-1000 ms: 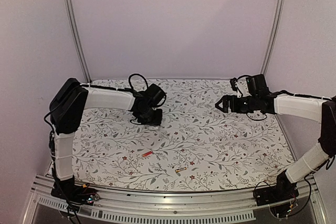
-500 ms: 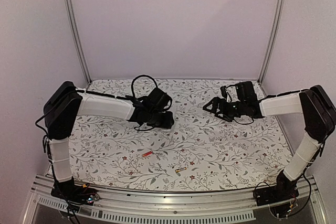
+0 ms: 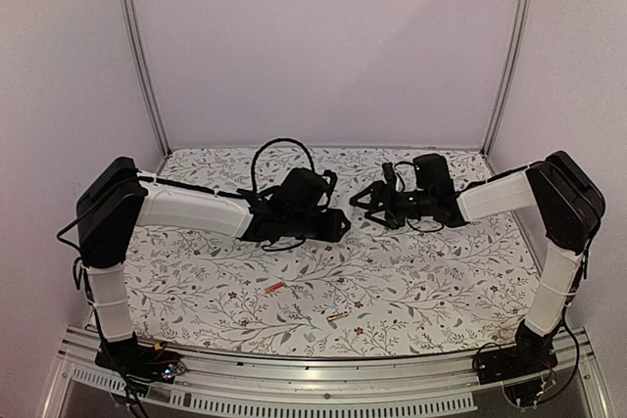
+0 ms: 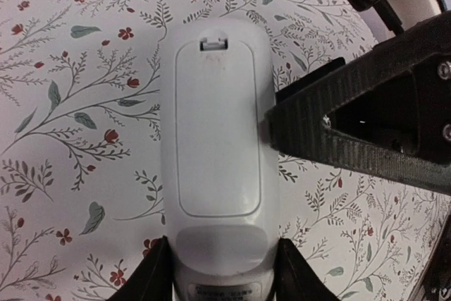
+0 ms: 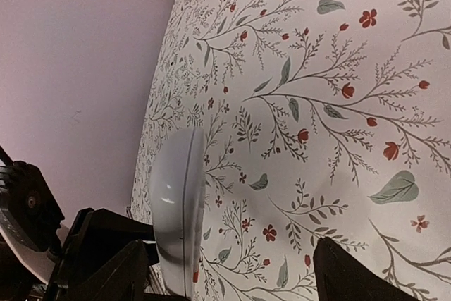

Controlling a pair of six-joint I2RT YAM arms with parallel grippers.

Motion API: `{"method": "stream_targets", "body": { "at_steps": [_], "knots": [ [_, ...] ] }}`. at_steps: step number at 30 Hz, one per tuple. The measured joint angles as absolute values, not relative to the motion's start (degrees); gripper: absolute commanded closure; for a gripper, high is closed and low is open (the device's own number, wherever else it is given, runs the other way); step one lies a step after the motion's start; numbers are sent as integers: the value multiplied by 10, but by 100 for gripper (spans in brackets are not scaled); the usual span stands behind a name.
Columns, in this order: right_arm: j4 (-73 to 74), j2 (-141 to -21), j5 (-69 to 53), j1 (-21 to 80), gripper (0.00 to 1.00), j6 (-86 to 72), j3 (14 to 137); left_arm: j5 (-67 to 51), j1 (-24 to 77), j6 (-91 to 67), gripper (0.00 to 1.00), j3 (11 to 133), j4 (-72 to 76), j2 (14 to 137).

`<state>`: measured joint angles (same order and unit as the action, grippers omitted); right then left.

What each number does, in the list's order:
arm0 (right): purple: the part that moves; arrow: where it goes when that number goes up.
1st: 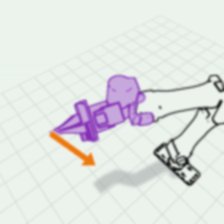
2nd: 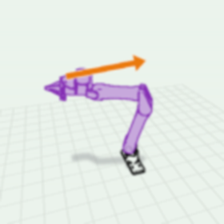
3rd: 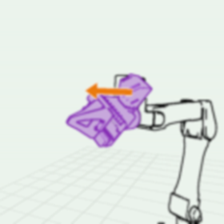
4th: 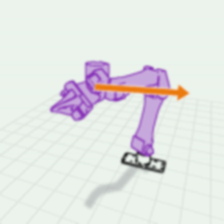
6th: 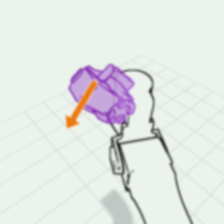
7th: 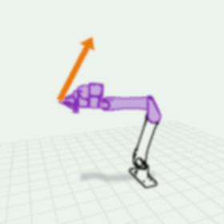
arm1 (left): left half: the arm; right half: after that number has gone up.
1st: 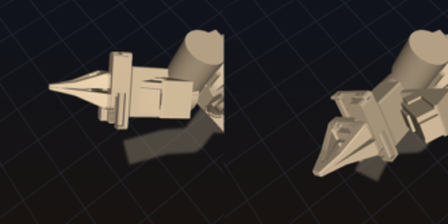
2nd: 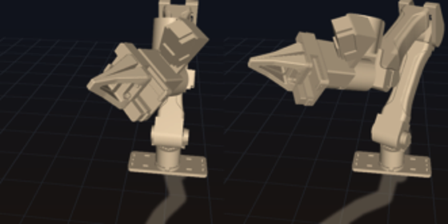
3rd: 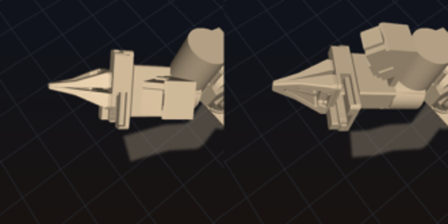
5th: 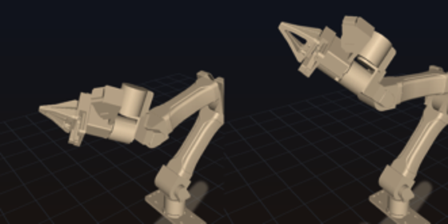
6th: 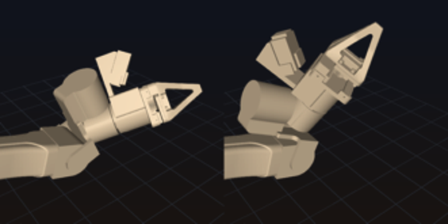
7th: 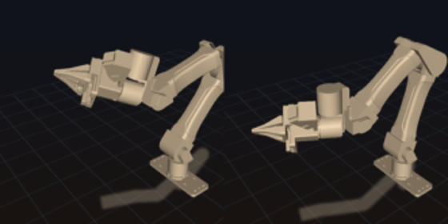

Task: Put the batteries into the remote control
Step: Pass from the left arm to the right

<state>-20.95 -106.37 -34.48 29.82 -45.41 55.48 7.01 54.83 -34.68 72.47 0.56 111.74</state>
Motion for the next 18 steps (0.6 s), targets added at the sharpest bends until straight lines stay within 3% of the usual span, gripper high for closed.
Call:
{"method": "stream_targets", "body": {
  "at_steps": [14, 18],
  "knots": [
    [-283, -1110, -375, 335, 54, -502, 582, 69, 554, -341, 81, 714, 40, 1107],
    [-311, -1120, -382, 345, 69, -520, 583, 70, 554, -341, 79, 712, 44, 1104]
  ]
}}
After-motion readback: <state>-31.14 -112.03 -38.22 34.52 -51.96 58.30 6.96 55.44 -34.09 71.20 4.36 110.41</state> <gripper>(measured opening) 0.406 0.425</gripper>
